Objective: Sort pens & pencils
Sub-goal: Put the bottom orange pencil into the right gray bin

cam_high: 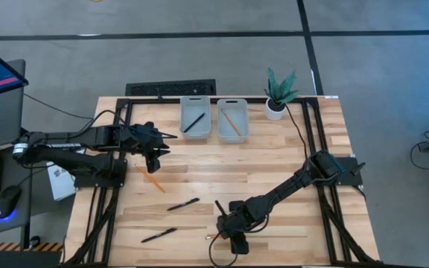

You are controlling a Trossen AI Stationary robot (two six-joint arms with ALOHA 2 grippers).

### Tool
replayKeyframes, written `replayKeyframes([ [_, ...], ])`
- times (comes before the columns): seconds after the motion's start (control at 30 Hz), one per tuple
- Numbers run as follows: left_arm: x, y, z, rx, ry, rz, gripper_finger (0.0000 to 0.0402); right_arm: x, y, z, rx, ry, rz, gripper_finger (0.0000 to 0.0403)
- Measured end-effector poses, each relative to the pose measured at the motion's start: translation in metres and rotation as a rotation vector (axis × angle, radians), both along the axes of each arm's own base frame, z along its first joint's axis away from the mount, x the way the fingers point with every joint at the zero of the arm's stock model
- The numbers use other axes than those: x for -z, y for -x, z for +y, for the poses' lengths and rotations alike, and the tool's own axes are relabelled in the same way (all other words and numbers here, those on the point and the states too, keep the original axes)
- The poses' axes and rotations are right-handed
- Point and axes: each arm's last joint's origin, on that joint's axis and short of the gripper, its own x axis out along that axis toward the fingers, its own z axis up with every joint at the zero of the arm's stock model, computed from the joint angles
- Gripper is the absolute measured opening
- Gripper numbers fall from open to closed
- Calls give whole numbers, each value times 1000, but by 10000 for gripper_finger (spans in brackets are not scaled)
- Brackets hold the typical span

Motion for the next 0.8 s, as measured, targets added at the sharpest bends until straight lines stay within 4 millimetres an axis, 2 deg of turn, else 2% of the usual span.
replayKeyframes([
  [0.4, 0, 0, 0, 0, 0, 1, 71, 0, 0, -1, -3, 5, 6, 124],
  [0.8, 1, 1, 0, -2, 3, 9, 71, 8, -1, -4, 2, 1, 45, 113],
])
